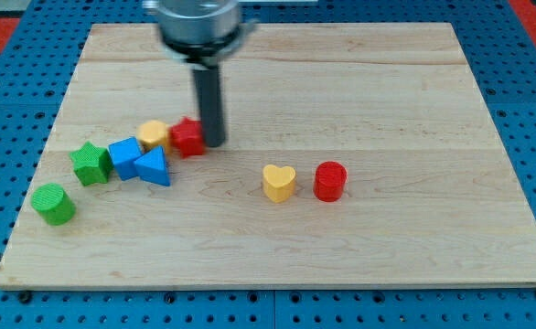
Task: Slide the red circle along with yellow heart a bit left
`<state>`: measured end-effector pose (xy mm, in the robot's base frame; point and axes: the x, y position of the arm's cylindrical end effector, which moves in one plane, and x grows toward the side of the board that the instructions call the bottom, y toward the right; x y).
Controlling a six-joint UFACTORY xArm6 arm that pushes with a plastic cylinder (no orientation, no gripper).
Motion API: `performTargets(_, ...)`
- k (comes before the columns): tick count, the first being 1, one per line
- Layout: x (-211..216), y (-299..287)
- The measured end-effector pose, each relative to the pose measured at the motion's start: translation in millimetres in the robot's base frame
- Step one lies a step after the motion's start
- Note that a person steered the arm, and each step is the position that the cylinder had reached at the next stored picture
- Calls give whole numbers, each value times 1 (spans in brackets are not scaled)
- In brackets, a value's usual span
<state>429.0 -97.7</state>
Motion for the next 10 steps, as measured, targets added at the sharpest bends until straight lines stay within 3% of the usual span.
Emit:
performTargets(1,-23,66)
performTargets(2,-27,196)
performTargets(3,24,276)
performTargets(5,59,145)
performTargets(7,95,197)
performTargets(9,102,43)
performTargets(10,104,45)
